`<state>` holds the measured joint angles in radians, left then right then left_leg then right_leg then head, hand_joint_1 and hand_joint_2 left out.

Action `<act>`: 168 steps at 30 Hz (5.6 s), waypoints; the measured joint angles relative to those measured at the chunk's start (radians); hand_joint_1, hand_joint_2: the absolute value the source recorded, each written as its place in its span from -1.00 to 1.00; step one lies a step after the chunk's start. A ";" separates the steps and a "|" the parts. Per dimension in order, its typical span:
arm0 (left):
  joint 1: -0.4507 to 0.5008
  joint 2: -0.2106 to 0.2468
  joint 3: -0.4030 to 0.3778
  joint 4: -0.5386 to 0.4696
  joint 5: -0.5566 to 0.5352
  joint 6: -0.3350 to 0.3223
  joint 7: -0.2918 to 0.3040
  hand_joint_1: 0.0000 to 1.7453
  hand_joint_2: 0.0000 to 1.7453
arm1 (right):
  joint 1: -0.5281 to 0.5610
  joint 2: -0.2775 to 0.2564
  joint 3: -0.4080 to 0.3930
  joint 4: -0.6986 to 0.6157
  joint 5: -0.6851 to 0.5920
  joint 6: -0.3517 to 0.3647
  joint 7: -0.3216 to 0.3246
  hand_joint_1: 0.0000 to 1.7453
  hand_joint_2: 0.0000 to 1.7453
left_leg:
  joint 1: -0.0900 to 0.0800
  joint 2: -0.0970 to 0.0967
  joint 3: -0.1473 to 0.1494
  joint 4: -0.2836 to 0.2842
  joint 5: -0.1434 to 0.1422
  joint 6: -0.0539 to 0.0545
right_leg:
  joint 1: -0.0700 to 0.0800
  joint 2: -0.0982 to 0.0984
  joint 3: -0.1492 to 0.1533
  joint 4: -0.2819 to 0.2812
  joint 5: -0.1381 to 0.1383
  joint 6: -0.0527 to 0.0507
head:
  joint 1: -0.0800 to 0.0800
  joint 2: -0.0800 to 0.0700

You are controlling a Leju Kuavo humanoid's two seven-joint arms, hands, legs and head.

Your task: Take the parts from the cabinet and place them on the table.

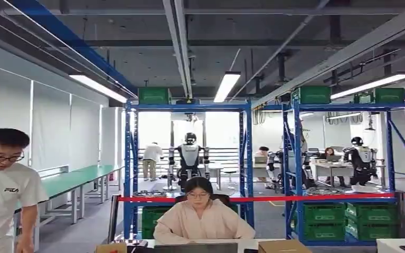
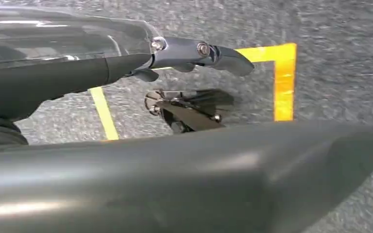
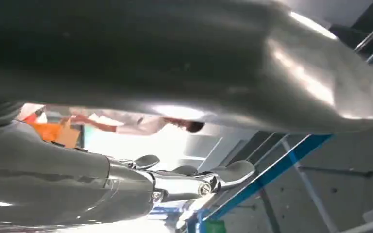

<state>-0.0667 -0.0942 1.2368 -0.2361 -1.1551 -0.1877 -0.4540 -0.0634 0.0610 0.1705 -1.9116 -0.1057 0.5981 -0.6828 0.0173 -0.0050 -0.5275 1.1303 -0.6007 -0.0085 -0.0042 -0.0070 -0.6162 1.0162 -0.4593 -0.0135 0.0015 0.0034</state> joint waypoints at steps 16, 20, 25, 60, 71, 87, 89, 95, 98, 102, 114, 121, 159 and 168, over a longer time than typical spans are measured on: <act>-0.004 0.005 0.003 0.000 -0.011 0.010 -0.012 -1.00 -1.00 | 0.079 -0.014 0.023 -0.043 -0.031 0.013 -0.012 -1.00 -1.00 | -0.011 0.011 -0.040 -0.138 0.125 0.041 | -0.003 0.007 0.082 0.103 -0.075 0.050 | 0.000 0.000; -0.004 0.004 0.004 0.000 -0.011 0.011 -0.013 -1.00 -1.00 | 0.106 -0.014 0.016 -0.047 -0.033 0.024 -0.013 -1.00 -1.00 | -0.011 0.011 -0.056 -0.133 0.150 0.021 | 0.010 0.008 0.169 -0.049 -0.089 0.027 | 0.000 0.000; 0.000 0.004 0.008 0.000 -0.012 0.018 -0.014 -1.00 -1.00 | 0.140 -0.015 0.000 -0.036 -0.040 0.024 -0.012 -1.00 -1.00 | -0.006 0.008 -0.109 0.012 -0.005 -0.001 | -0.002 -0.001 0.126 -0.068 -0.050 -0.004 | 0.001 0.000; 0.012 -0.005 0.066 0.000 0.012 0.020 -0.021 -1.00 -1.00 | 0.288 -0.048 0.068 0.384 0.057 -0.233 0.045 -1.00 -1.00 | -0.011 0.010 -0.107 0.151 0.042 -0.005 | 0.010 -0.010 0.078 -0.057 -0.027 -0.010 | 0.002 0.001; 0.006 -0.001 0.077 0.000 0.000 0.016 -0.029 -1.00 -1.00 | 0.196 -0.053 0.101 0.810 0.134 -0.444 0.103 -1.00 -1.00 | -0.010 0.017 0.037 -0.163 0.079 0.054 | 0.004 0.000 -0.044 0.145 -0.163 0.046 | 0.001 0.000; 0.012 -0.001 0.098 0.000 -0.003 0.019 -0.011 -1.00 -1.00 | 0.043 -0.042 0.013 1.587 0.185 -0.699 0.238 -1.00 -1.00 | -0.018 0.011 -0.109 -0.080 0.079 0.011 | 0.007 -0.007 0.191 -0.097 -0.072 -0.013 | 0.002 0.001; 0.010 -0.002 0.099 0.000 -0.007 0.018 -0.011 -1.00 -1.00 | 0.043 -0.044 0.001 1.629 0.185 -0.718 0.298 -1.00 -1.00 | -0.012 0.011 -0.138 0.078 -0.042 0.002 | 0.012 -0.008 0.153 -0.087 -0.052 -0.016 | 0.002 0.001; 0.003 -0.002 0.100 0.000 -0.011 0.018 -0.003 -1.00 -1.00 | 0.043 -0.046 -0.010 1.699 0.186 -0.724 0.486 -1.00 -1.00 | -0.011 0.011 0.034 -0.029 0.063 0.010 | 0.013 -0.007 0.042 -0.031 -0.016 -0.004 | 0.002 0.000; -0.002 -0.002 0.102 0.000 -0.011 0.018 0.010 -1.00 -1.00 | 0.045 -0.046 -0.011 1.715 0.189 -0.712 0.557 -1.00 -1.00 | -0.017 0.011 0.121 -0.176 0.020 0.021 | 0.018 -0.007 0.024 -0.015 0.003 0.010 | 0.002 0.000; -0.001 -0.008 0.111 0.000 -0.008 0.033 0.050 -1.00 1.00 | 0.048 -0.051 -0.011 1.731 0.190 -0.681 0.638 -1.00 -1.00 | -0.009 0.017 0.101 -0.183 0.044 0.049 | 0.013 0.003 -0.005 0.040 -0.048 0.037 | 0.002 0.000; -0.010 -0.010 0.122 0.000 -0.006 0.036 0.076 -1.00 1.00 | 0.045 -0.057 -0.011 1.745 0.184 -0.660 0.706 -1.00 1.00 | -0.015 0.018 0.057 -0.153 0.052 0.026 | 0.010 0.008 0.061 -0.001 -0.033 0.022 | 0.002 0.001; -0.008 -0.017 0.122 0.000 -0.008 0.036 0.072 -1.00 1.00 | 0.047 -0.056 -0.018 1.748 0.173 -0.660 0.725 -1.00 1.00 | -0.010 0.012 -0.080 0.168 -0.111 0.002 | 0.001 0.004 0.058 -0.031 -0.024 -0.004 | 0.002 0.000; -0.023 -0.046 0.126 0.000 0.053 0.017 0.095 -1.00 -1.00 | 0.039 -0.077 -0.025 1.750 0.190 -0.690 0.758 -1.00 -1.00 | -0.012 0.012 0.021 -0.136 0.076 0.023 | 0.006 0.006 0.074 -0.027 -0.031 0.021 | 0.002 0.000; -0.018 -0.052 0.126 0.000 0.024 0.018 0.080 -1.00 1.00 | 0.041 -0.077 -0.025 1.750 0.192 -0.692 0.771 -1.00 -1.00 | -0.006 0.017 0.008 -0.145 0.097 0.052 | -0.003 0.007 -0.047 0.282 -0.179 0.057 | 0.001 0.000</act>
<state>-0.0848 -0.1461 1.3626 -0.2361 -1.1311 -0.1694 -0.3735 -0.0225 -0.0164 0.1454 -0.1617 0.0866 -0.0942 0.0877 0.0113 0.0115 -0.5196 0.9849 -0.5040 0.0433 -0.0074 -0.0001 -0.6637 1.2983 -0.6384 0.0437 0.0027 0.0034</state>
